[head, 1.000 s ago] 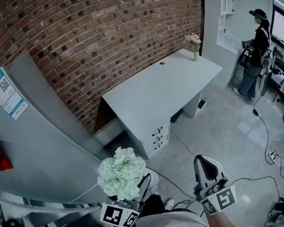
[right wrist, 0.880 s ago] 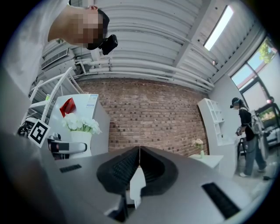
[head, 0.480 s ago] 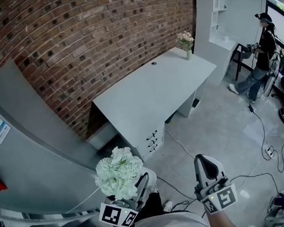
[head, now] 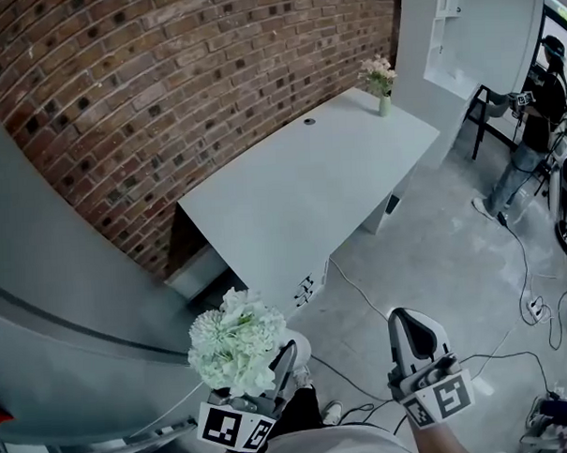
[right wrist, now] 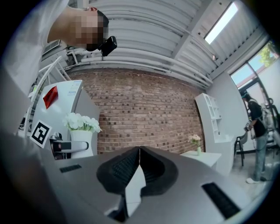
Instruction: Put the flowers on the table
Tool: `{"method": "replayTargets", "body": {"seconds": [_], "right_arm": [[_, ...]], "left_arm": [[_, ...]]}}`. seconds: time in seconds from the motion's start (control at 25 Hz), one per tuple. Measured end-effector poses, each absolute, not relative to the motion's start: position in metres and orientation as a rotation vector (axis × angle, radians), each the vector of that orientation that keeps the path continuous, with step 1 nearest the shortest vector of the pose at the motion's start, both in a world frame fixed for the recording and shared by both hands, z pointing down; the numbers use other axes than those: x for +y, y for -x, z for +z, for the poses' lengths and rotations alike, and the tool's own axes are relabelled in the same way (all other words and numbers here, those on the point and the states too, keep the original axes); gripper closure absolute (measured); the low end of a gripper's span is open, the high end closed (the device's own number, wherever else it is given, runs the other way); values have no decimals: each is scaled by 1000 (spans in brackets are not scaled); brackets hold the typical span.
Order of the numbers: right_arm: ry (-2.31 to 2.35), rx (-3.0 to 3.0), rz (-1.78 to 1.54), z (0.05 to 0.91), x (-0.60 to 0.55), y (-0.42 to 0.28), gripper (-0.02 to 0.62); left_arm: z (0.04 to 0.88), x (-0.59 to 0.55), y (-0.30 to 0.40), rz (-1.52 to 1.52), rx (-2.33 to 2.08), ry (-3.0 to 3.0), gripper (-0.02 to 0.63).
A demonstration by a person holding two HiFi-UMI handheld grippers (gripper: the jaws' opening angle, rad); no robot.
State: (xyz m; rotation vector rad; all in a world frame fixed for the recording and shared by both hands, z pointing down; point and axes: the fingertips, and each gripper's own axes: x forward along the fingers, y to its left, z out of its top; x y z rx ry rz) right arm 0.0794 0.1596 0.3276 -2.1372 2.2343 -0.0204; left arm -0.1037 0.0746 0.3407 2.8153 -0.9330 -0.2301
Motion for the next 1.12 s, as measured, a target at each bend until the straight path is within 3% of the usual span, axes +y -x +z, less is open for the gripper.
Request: {"method": "replayTargets", "body": {"seconds": [1.12], "right_arm": [[2215,2256,24,318,25,-70,578]], "left_arm": [[349,-60,90,-303,-779,-2779,250]]}}
